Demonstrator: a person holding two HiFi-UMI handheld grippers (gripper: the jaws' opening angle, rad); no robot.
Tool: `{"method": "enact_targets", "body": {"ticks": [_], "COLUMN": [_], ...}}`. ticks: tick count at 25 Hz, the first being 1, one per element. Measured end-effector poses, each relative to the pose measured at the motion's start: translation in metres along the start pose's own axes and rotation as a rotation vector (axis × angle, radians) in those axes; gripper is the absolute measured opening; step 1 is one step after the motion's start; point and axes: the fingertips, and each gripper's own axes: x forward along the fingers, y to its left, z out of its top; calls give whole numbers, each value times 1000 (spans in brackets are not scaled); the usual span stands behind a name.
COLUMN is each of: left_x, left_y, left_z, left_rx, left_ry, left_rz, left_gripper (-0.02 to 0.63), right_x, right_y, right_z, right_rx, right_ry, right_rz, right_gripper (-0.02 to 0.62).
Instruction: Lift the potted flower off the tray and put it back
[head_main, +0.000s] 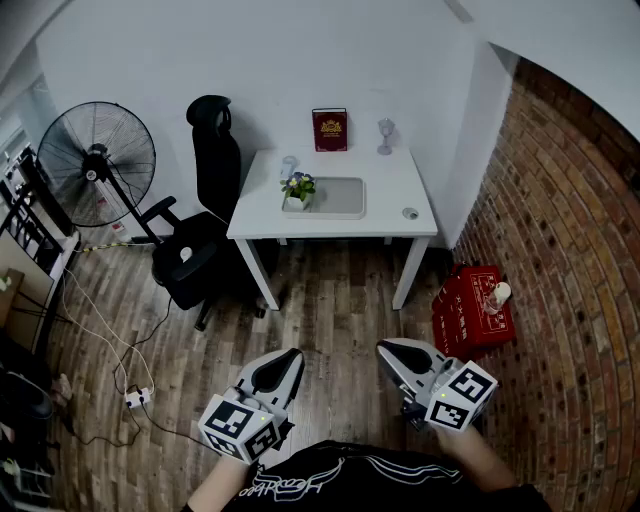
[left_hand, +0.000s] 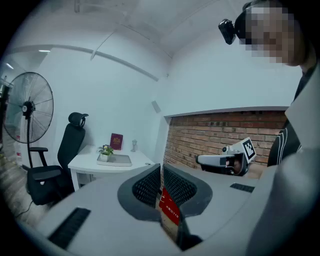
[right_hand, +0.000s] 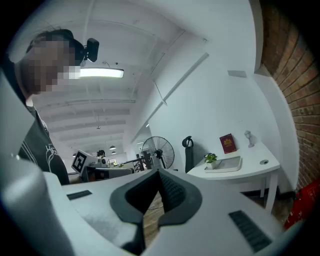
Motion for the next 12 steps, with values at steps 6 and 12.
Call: {"method": "enact_targets", "body": {"ticks": [6, 12], "left_x": [2, 9], "left_y": [-17, -31], "left_z": [-1, 4], "left_rx": [14, 22], "left_ry": [-3, -14], "left_rz": [-2, 14], "left_gripper": [43, 43], "right_x": [-21, -39], "right_y": [-4, -14], "right_z": [3, 10], "right_rx": [-13, -51], "right_ry": [-6, -2], "right_rz": [-18, -63], "right_gripper": [3, 3]}}
